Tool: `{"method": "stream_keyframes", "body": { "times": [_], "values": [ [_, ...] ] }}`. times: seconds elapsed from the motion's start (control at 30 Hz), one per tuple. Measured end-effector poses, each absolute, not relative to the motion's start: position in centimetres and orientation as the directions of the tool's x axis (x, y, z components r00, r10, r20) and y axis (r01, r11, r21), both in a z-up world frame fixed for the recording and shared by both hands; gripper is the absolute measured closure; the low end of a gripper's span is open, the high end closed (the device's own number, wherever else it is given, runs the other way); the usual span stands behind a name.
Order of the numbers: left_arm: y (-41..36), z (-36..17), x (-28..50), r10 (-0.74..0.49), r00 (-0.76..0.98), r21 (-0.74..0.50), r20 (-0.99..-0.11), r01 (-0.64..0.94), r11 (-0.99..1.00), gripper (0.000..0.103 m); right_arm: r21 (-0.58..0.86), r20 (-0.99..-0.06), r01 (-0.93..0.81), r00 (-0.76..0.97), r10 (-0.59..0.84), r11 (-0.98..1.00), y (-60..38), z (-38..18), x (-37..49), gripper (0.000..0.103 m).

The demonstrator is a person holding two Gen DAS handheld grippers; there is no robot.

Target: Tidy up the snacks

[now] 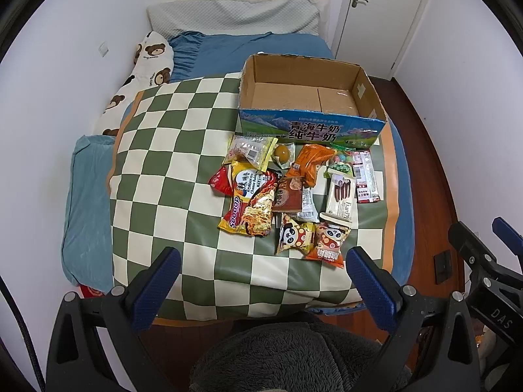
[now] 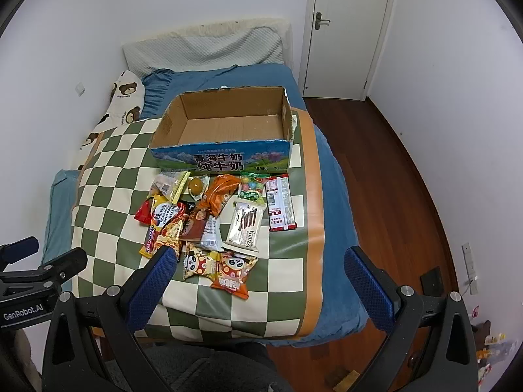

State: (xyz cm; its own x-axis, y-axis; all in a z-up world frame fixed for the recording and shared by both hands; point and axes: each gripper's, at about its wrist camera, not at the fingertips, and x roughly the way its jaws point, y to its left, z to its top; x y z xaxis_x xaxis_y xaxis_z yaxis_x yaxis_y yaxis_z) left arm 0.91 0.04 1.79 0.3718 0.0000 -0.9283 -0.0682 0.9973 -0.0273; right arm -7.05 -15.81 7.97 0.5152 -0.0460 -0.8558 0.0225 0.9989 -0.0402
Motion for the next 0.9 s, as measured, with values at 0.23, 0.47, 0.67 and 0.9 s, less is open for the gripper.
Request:
{"method": "stream_keyframes", "body": {
  "times": [0.23,0.47,0.67,0.9],
  "values": [
    [-0.18,1.83,1.22,0.002,0.375,-0.024,-0.927,-0.064,0.998,0.000,-0.041,-0.851,0.023,0.522,-0.047,0.999,-16.10,8.28,-7.11,0.000],
    [-0.37,1.81,1.43,0.004,0.377,-0.021,-0.926,-0.062,0.998,0.000,-0.041,-0.850,0.023,0.525,-0.047,0.999,-16.10,8.37,-7.11,0.000],
    [-0.78,1.73,1.70,0.007,0.380,-0.017,-0.925,-0.058,0.998,0.000,-0.034,-0.846,0.024,0.531,-0.042,0.999,-16.20,8.63,-7.13,0.000],
    [-0.81,1.72,1.79,0.005,0.379,-0.018,-0.925,-0.059,0.998,0.000,-0.027,-0.846,0.025,0.533,-0.036,0.999,-16.21,8.61,-7.24,0.000]
  ]
}}
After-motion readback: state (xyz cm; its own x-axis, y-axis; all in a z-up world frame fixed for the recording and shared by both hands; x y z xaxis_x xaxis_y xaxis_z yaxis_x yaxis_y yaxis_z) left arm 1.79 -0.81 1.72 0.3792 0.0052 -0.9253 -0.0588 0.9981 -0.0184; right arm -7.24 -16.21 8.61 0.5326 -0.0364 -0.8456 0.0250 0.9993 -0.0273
